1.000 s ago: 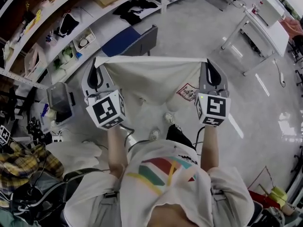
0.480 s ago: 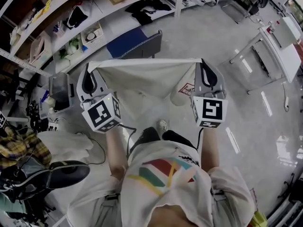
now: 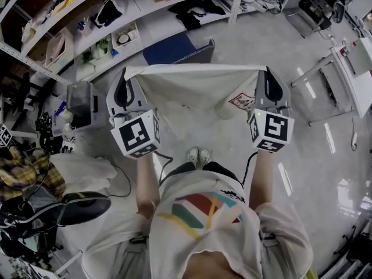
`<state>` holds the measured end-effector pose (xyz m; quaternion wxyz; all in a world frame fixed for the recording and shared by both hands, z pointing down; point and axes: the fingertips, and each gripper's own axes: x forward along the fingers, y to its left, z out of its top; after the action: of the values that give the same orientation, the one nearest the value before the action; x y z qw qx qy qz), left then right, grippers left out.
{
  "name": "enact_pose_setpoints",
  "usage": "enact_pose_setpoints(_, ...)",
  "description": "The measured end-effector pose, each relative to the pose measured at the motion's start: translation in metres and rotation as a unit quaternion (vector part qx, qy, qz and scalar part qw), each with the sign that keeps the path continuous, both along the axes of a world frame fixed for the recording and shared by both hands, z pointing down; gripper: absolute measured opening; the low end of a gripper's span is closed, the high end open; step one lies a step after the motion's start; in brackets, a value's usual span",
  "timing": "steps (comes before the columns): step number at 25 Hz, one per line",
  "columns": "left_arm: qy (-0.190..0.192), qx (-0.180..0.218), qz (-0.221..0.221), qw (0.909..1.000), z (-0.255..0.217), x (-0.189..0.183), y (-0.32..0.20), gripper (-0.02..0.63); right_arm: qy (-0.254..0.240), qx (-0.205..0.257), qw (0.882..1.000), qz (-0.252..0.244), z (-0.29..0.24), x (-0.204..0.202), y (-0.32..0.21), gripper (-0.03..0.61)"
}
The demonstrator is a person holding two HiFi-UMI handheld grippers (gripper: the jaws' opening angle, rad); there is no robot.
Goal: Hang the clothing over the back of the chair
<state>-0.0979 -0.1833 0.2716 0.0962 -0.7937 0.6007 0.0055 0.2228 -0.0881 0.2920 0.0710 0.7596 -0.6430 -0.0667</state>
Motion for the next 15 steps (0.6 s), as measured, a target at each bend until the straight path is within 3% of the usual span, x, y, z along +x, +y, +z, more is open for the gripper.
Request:
enact_pose_setpoints(6,-0.004,-0.009,0.022,0.9997,0.004,-0.011,-0.011,0.015,-0.017,-0.004,1.000,0.021,0.009,-0.013,-0.008,0.008)
enact_pose_setpoints(15,-0.012,-0.018,0.022,0.9995,-0.001,-0.024,-0.028,0.014,-0.009,-0.012,1.000,0.013,0.004,-0.027,-0.021,0.009)
